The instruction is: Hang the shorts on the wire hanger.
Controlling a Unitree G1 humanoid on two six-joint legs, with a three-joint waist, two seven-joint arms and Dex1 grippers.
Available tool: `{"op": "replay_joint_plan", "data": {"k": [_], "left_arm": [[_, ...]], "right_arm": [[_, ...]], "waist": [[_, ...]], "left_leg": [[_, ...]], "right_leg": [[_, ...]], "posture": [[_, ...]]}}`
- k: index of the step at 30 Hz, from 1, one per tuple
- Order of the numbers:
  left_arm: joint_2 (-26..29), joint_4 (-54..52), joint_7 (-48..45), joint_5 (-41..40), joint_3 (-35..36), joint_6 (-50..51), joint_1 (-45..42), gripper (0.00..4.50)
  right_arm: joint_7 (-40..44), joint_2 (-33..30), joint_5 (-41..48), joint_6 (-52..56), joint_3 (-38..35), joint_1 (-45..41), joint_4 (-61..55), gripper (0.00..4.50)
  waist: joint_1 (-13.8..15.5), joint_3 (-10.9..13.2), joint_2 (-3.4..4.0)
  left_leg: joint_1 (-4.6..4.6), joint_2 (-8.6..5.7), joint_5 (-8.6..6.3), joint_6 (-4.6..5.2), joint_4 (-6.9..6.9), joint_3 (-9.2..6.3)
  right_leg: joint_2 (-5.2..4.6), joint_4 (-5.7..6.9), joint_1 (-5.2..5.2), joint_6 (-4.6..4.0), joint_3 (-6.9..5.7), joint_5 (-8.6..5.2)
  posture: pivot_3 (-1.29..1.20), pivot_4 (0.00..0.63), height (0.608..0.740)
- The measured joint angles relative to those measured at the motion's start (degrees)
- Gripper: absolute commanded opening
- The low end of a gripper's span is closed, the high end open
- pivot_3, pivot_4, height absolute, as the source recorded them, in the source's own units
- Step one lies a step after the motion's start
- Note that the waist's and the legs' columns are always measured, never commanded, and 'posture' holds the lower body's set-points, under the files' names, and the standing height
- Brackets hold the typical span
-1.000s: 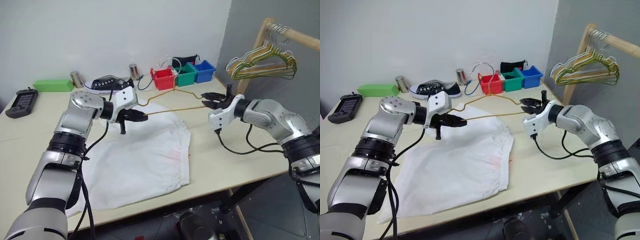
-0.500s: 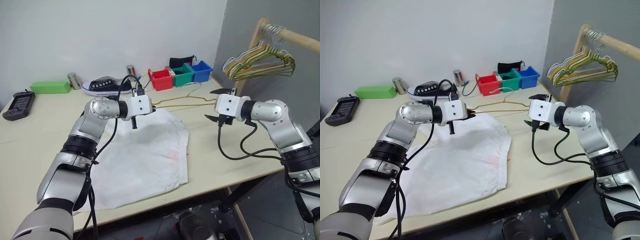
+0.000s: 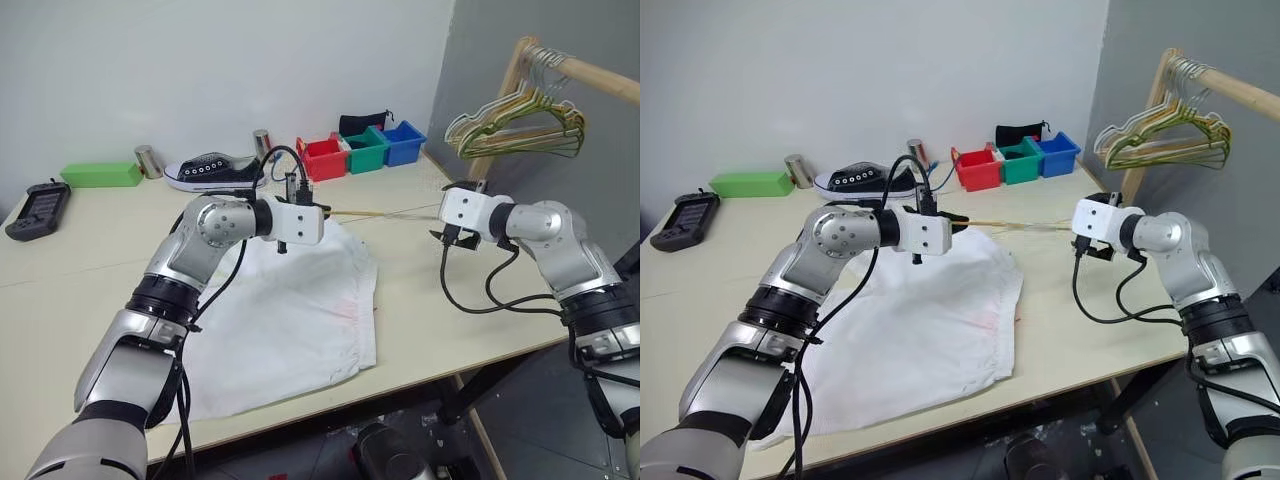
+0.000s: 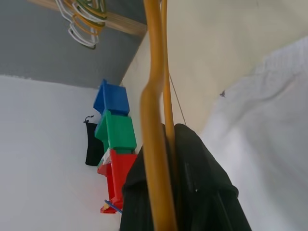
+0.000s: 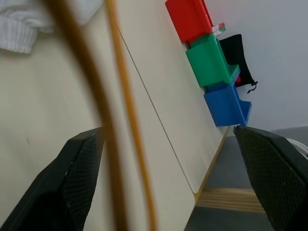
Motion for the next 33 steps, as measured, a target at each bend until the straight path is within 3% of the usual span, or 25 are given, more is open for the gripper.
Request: {"op": "replay_joint_plan", "data": {"k": [3,4,5,10,17,22,23,29,33], "left_arm": [[0.1,-0.8,0.8,0.6,-0.4,-0.4,1.0,0.00],[0.1,-0.9,1.0,0.6,-0.4,-0.4,1.0,0.00],[0.1,-1.0,1.1,0.7,-0.4,-0.4,1.0,0.00],[0.1,-1.0,2.0,1.1,-0.4,-0.6,1.0,0.00],[0.3,-0.6,3.0,1.9,-0.4,-1.8,0.5,0.00],[0.3,0.8,5.0,3.5,-0.6,-4.0,-0.7,0.00],[0.2,1.2,5.3,3.5,-0.6,-4.3,-0.7,0.56],[-0.1,2.4,4.8,2.3,-0.6,-6.4,-1.0,1.78],[-0.4,0.5,2.8,-3.1,0.9,-4.6,-0.8,2.66]], "right_arm": [[0.5,0.0,0.0,-1.0,0.2,0.0,0.4,3.05],[0.6,0.0,0.0,-1.0,0.3,0.0,0.4,2.98],[0.7,0.0,-0.1,-1.2,0.5,0.0,0.6,2.58],[0.7,0.0,-1.3,-2.8,1.0,0.0,1.2,1.39],[0.7,-0.4,-2.5,-4.8,1.2,0.1,1.9,0.04],[0.8,-0.8,-3.8,-5.8,1.9,0.2,1.9,0.04],[0.8,-0.8,-3.8,-5.8,1.9,0.2,1.9,0.00],[1.3,-1.0,-3.6,-4.5,1.8,1.0,1.2,0.00],[2.3,-1.1,-3.1,-3.4,1.7,2.8,0.0,0.00]], "waist": [[0.0,0.0,0.00],[0.1,0.0,0.00],[0.1,0.0,0.00],[0.1,0.0,0.00],[0.1,0.0,0.00],[0.0,0.0,0.00],[0.0,0.0,0.00],[0.1,0.0,0.00],[0.1,0.0,0.00]], "left_leg": [[-0.01,0.00,0.00,0.00,0.00,0.00],[-0.02,0.00,0.00,0.00,0.00,0.00],[-0.02,0.00,0.00,0.00,0.00,0.00],[-0.02,0.00,0.00,0.00,0.00,0.00],[-0.02,-0.01,0.00,0.00,0.00,0.00],[-0.02,-0.02,0.00,0.00,0.00,0.00],[-0.02,-0.02,0.00,0.00,0.00,0.00],[-0.02,-0.02,0.00,0.00,0.00,0.00],[-0.02,-0.02,0.00,0.00,0.00,0.01]], "right_leg": [[0.00,0.00,0.00,0.00,0.00,0.00],[0.00,-0.01,-0.01,0.00,0.00,0.00],[0.00,-0.01,-0.01,0.00,0.00,0.00],[0.00,-0.01,-0.01,0.00,0.00,0.00],[0.00,0.00,-0.01,0.00,0.00,0.00],[-0.02,-0.01,-0.01,0.00,-0.01,0.00],[-0.02,0.00,-0.01,0.00,0.00,0.00],[-0.03,-0.01,-0.01,0.01,-0.01,0.00],[-0.03,0.00,-0.01,0.01,0.00,0.00]], "posture": [[-0.32,0.026,0.740],[-0.32,0.025,0.740],[-0.32,0.025,0.740],[-0.32,0.023,0.740],[-0.33,0.020,0.740],[-0.33,0.023,0.740],[-0.33,0.023,0.740],[-0.33,0.026,0.740],[-0.34,0.036,0.740]]}}
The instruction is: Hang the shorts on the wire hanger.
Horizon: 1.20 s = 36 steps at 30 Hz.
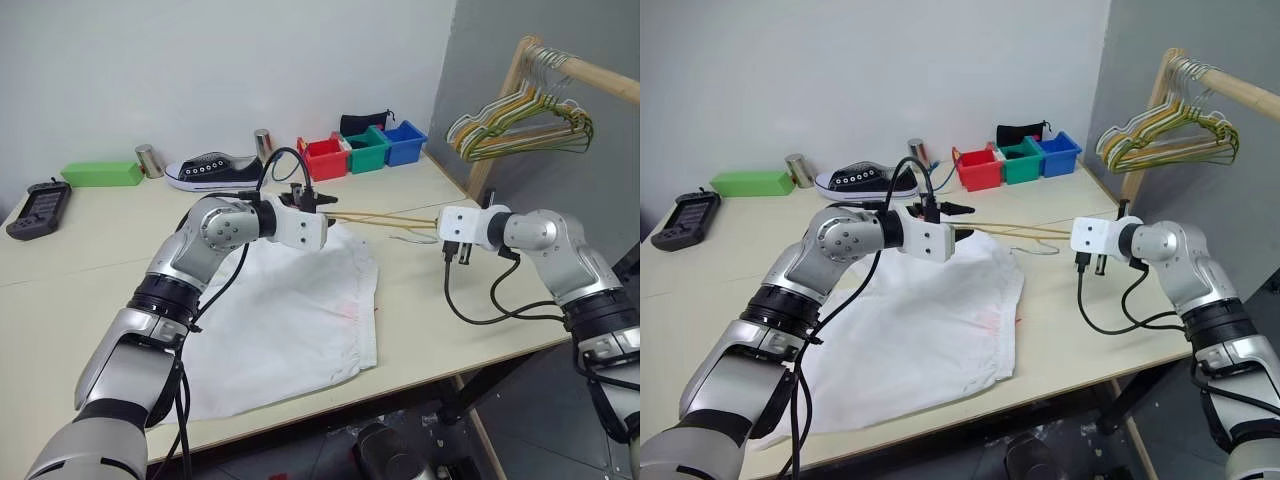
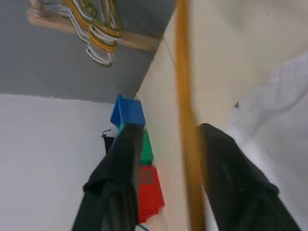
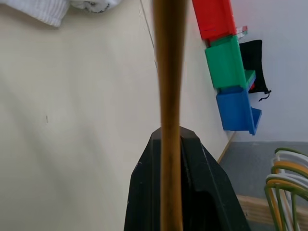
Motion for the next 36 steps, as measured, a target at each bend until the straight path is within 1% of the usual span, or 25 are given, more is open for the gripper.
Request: {"op": "replay_joint_plan", "data": {"k": [1,2,4,6,8,9,12,13,16,19,20,22,24,25,28,31,32,36], "left_arm": [[0.0,-1.7,-0.9,-1.8,0.5,0.9,0.3,2.81],[0.0,-4.1,-2.2,-4.2,1.2,2.6,0.9,3.08],[0.1,-9.3,-4.6,-9.2,3.1,7.3,3.2,3.37],[-0.1,-14.6,-6.0,-13.7,4.6,13.3,6.8,3.91],[-0.2,-18.0,-6.5,-16.3,5.4,17.5,9.8,4.32],[-0.3,-20.6,-6.5,-18.0,6.1,20.5,11.9,4.44],[-1.0,-28.2,-5.3,-22.4,8.1,29.6,19.5,4.44],[-1.5,-30.6,-4.2,-23.8,8.8,33.3,22.2,4.44],[-2.3,-37.0,-1.8,-27.1,10.3,41.3,29.5,4.44],[-2.3,-42.1,-0.6,-28.9,10.7,46.0,36.3,4.44],[-2.3,-43.5,-0.2,-29.5,10.8,47.7,38.0,4.44],[-2.3,-48.2,1.0,-30.5,11.3,50.1,42.0,4.44],[-2.3,-51.0,1.8,-31.2,11.4,51.5,44.1,4.44],[-1.9,-53.2,2.0,-31.4,11.3,52.2,46.2,4.44],[0.3,-55.1,1.2,-30.9,10.6,51.9,49.2,4.44],[1.0,-56.0,0.7,-31.3,10.8,52.4,51.4,4.44],[1.3,-56.1,0.6,-31.7,11.0,52.5,51.5,4.44],[2.9,-56.4,0.6,-32.0,12.4,53.0,51.9,4.44]], "right_arm": [[0.5,-0.1,0.6,0.6,-0.3,0.7,-0.4,0.00],[1.5,-0.3,1.7,1.9,-0.9,1.5,-0.8,0.00],[4.4,-0.6,4.6,5.7,-2.5,3.4,-1.6,0.00],[7.7,-1.1,7.3,11.8,-3.9,5.0,-2.0,0.00],[10.5,-2.1,9.6,16.5,-4.8,6.4,-2.3,0.00],[12.9,-2.9,11.4,19.7,-5.4,7.4,-3.1,0.00],[20.0,-5.3,18.0,32.8,-7.3,11.1,-5.6,0.00],[21.8,-6.0,20.3,37.6,-8.0,12.2,-6.7,0.00],[25.7,-8.6,25.2,46.3,-8.8,16.0,-9.8,0.00],[29.2,-11.7,29.6,52.6,-9.3,21.3,-12.1,0.00],[30.3,-12.6,31.2,54.6,-9.6,23.2,-13.1,0.00],[33.6,-15.7,36.4,60.1,-10.4,28.7,-17.4,0.00],[35.2,-17.9,40.0,63.8,-11.2,32.3,-20.6,0.00],[35.7,-19.4,42.4,66.6,-11.6,35.0,-23.0,0.00],[35.8,-20.4,46.4,71.7,-12.1,36.7,-25.7,0.00],[35.3,-20.9,51.4,79.1,-13.2,38.3,-28.5,0.00],[34.7,-20.9,52.8,81.1,-13.3,38.5,-29.2,0.00],[31.9,-20.4,56.8,86.4,-13.4,39.9,-31.0,0.00]], "waist": [[0.0,0.0,-0.01],[0.1,0.0,-0.01],[0.0,0.0,-0.01],[0.0,0.0,0.00],[0.1,0.0,-0.02],[0.1,0.0,-0.01],[0.2,0.1,-0.10],[0.1,0.1,-0.08],[0.2,0.2,-0.17],[0.5,0.3,-0.34],[0.6,0.4,-0.47],[1.0,0.7,-0.68],[1.2,0.9,-0.78],[1.3,1.0,-0.84],[1.3,1.2,-0.98],[1.5,1.5,-0.83],[1.6,1.6,-0.77],[2.1,1.7,-0.70]], "left_leg": [[-0.01,0.01,0.00,0.00,0.00,0.00],[-0.02,0.02,0.00,0.00,0.00,0.00],[0.04,0.01,0.00,0.00,0.00,0.01],[0.05,0.02,0.00,0.00,0.01,0.00],[0.11,0.02,0.00,0.00,0.05,-0.04],[0.13,0.02,-0.01,0.00,0.05,-0.03],[0.33,0.06,-0.02,-0.01,0.06,-0.03],[0.35,0.06,-0.03,-0.01,0.06,-0.02],[0.44,0.06,-0.04,-0.02,0.09,-0.04],[0.48,0.06,-0.10,-0.12,0.10,-0.04],[0.48,0.06,-0.24,-0.34,0.11,-0.04],[0.46,0.08,-0.28,-0.39,0.12,-0.04],[0.42,0.08,-0.30,-0.42,0.21,-0.03],[0.43,0.09,-0.33,-0.46,0.27,-0.02],[0.44,0.11,-0.76,-0.75,0.53,-0.05],[0.32,0.11,-0.91,-0.61,0.54,-0.09],[0.13,0.11,-0.96,-0.53,0.56,-0.13],[-0.19,0.08,-1.02,-0.43,0.55,-0.12]], "right_leg": [[0.00,0.00,0.00,0.00,-0.01,0.00],[0.00,-0.02,0.01,0.00,-0.01,0.00],[0.00,-0.02,0.06,0.03,0.01,-0.03],[0.00,0.00,0.08,0.03,0.01,-0.03],[0.00,0.00,0.16,0.03,-0.03,-0.03],[0.00,0.00,0.19,0.02,-0.02,-0.03],[0.01,-0.02,0.36,-0.12,-0.03,-0.12],[0.00,-0.02,0.37,-0.39,-0.01,-0.27],[0.01,-0.02,0.46,-0.47,-0.04,-0.32],[0.00,-0.03,0.51,-0.54,-0.04,-0.37],[-0.01,-0.04,0.48,-0.55,-0.04,-0.38],[-0.03,-0.05,0.45,-0.60,-0.06,-0.51],[-0.06,-0.05,0.42,-0.59,-0.08,-0.57],[-0.09,-0.07,0.39,-0.61,-0.10,-0.62],[-0.20,-0.29,0.18,-0.64,-0.18,-0.65],[-0.32,-0.90,0.33,-0.64,-0.35,-0.65],[-0.33,-1.05,0.34,-0.64,-0.37,-0.64],[-0.36,-1.22,0.27,-0.54,-0.29,-0.67]], "posture": [[-0.34,0.038,0.740],[-0.34,0.042,0.740],[-0.33,0.046,0.740],[-0.33,0.051,0.740],[-0.33,0.058,0.740],[-0.33,0.060,0.740],[-0.32,0.066,0.740],[-0.32,0.071,0.740],[-0.32,0.076,0.740],[-0.30,0.087,0.740],[-0.30,0.087,0.740],[-0.30,0.096,0.740],[-0.29,0.096,0.740],[-0.29,0.099,0.740],[-0.28,0.106,0.740],[-0.27,0.106,0.740],[-0.27,0.105,0.740],[-0.26,0.103,0.740]]}}
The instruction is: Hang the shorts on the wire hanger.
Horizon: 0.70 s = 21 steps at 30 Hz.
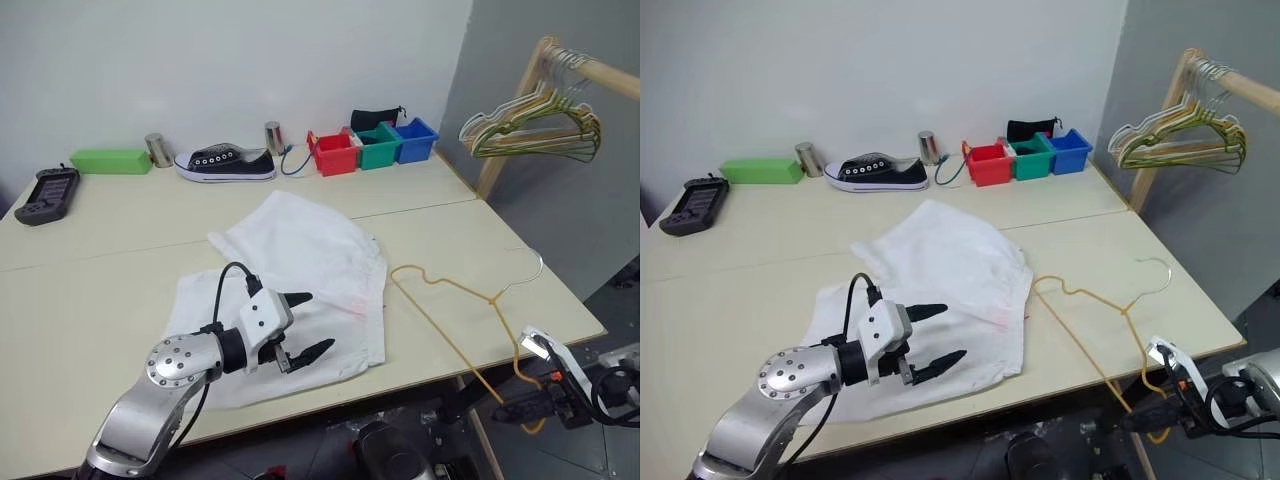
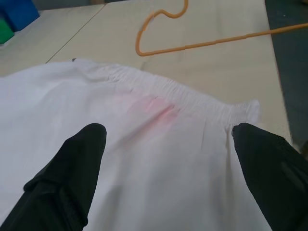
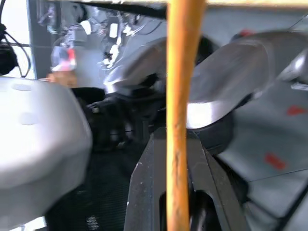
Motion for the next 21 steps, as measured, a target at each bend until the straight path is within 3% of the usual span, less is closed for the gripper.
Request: {"op": "replay_joint_plan", "data": {"k": [7,15,21], "left_arm": [[0.8,-1.3,0.0,-0.4,0.0,0.5,0.6,4.44],[1.2,-2.0,0.0,-0.6,0.0,0.6,0.6,4.44],[1.3,-2.2,-0.1,-0.6,0.0,0.6,0.9,4.44]], "right_arm": [[-5.3,3.6,4.7,6.6,-1.4,0.0,1.4,0.00],[-9.5,4.6,8.4,8.7,-3.8,1.0,1.2,0.00],[-9.6,1.2,10.7,8.2,-6.6,4.6,1.4,0.00]], "waist": [[3.2,0.2,0.31],[6.7,0.2,0.40],[8.0,0.3,0.45]], "left_leg": [[-0.32,0.04,-0.12,0.60,-0.07,0.15],[-0.34,0.10,-0.47,0.62,-0.05,0.31],[-0.34,0.10,-0.47,0.61,-0.04,0.34]], "right_leg": [[0.30,0.33,-0.27,0.10,0.14,-0.07],[0.37,0.26,-0.29,0.08,0.28,-0.32],[0.35,0.26,-0.58,0.07,0.29,-0.32]], "posture": [[-0.25,0.101,0.740],[-0.25,0.100,0.740],[-0.26,0.099,0.740]]}}
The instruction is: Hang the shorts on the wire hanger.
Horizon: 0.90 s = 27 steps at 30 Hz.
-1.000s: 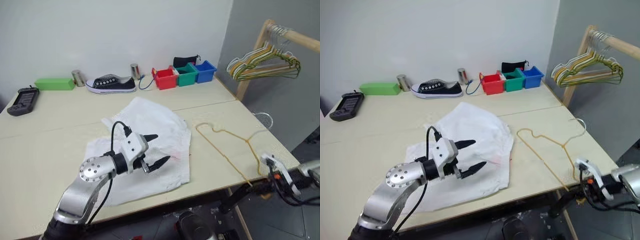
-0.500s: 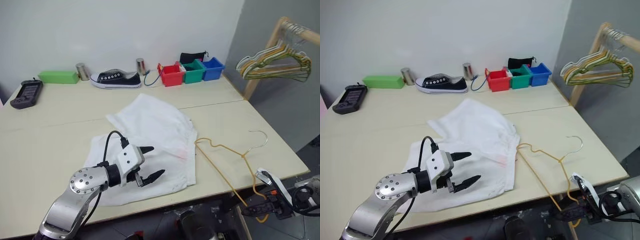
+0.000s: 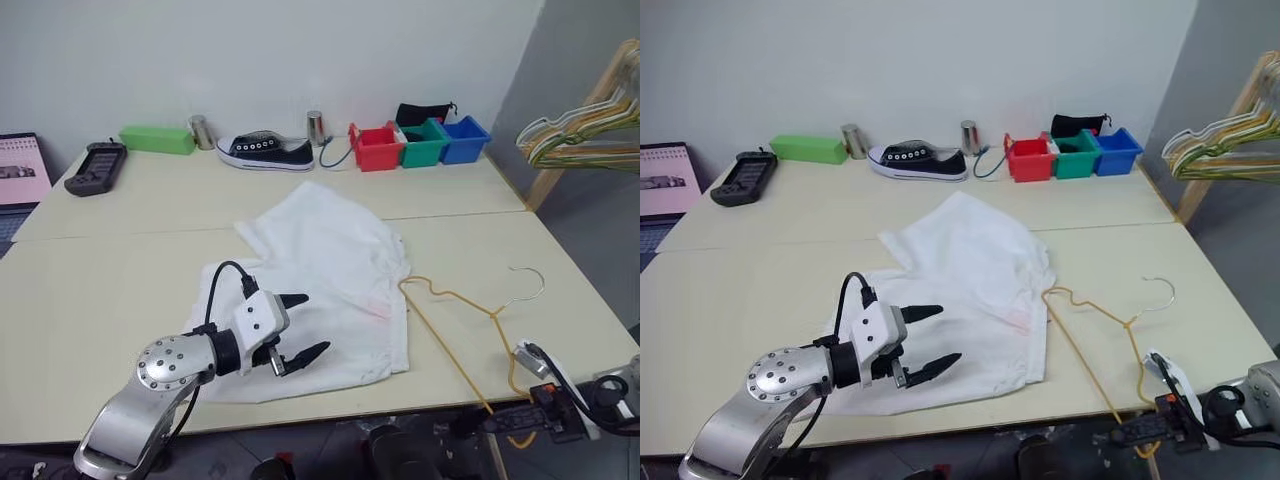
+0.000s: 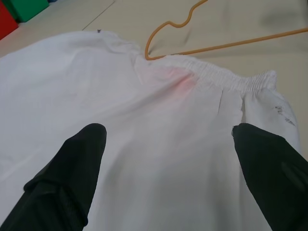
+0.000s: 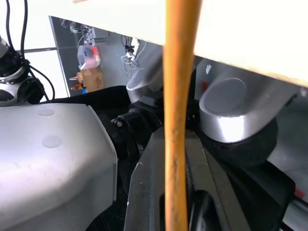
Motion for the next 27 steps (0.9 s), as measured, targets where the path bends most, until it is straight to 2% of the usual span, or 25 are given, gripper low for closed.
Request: {"op": "replay_joint_plan", "data": {"k": [4,10,22,27], "left_arm": [[0.0,0.0,0.0,0.0,0.0,0.0,0.1,4.44],[0.0,0.0,0.0,0.0,-0.1,-0.1,-0.7,4.44],[-0.1,0.0,0.0,0.0,-0.1,-0.2,-0.6,4.44],[-0.1,0.0,0.0,0.1,-0.3,-0.3,-0.9,4.44]], "right_arm": [[0.3,-3.1,2.0,-0.3,-2.5,3.4,-0.9,0.00],[0.4,-3.8,4.0,-1.0,-3.2,5.8,-3.4,0.00],[-1.4,-0.9,8.9,-0.8,-3.7,3.8,-6.5,0.00],[-3.9,3.6,10.1,0.3,-1.3,-0.1,-6.3,0.00]], "waist": [[0.4,0.0,-0.03],[0.7,0.0,-0.07],[0.9,0.2,-0.22],[0.9,0.2,-0.28]], "left_leg": [[-0.01,0.02,0.00,0.00,0.00,0.01],[-0.01,0.03,-0.01,-0.01,0.01,0.04],[-0.16,0.04,-0.01,-0.01,0.01,0.06],[-0.21,0.05,-0.01,-0.01,0.01,0.05]], "right_leg": [[0.00,0.00,-0.04,0.00,0.00,0.00],[0.00,-0.01,-0.07,0.00,0.01,0.00],[0.00,0.00,-0.22,0.00,0.00,0.00],[0.02,0.01,-0.26,0.01,0.01,0.01]], "posture": [[-0.26,0.099,0.740],[-0.26,0.102,0.740],[-0.25,0.100,0.740],[-0.24,0.099,0.740]]}}
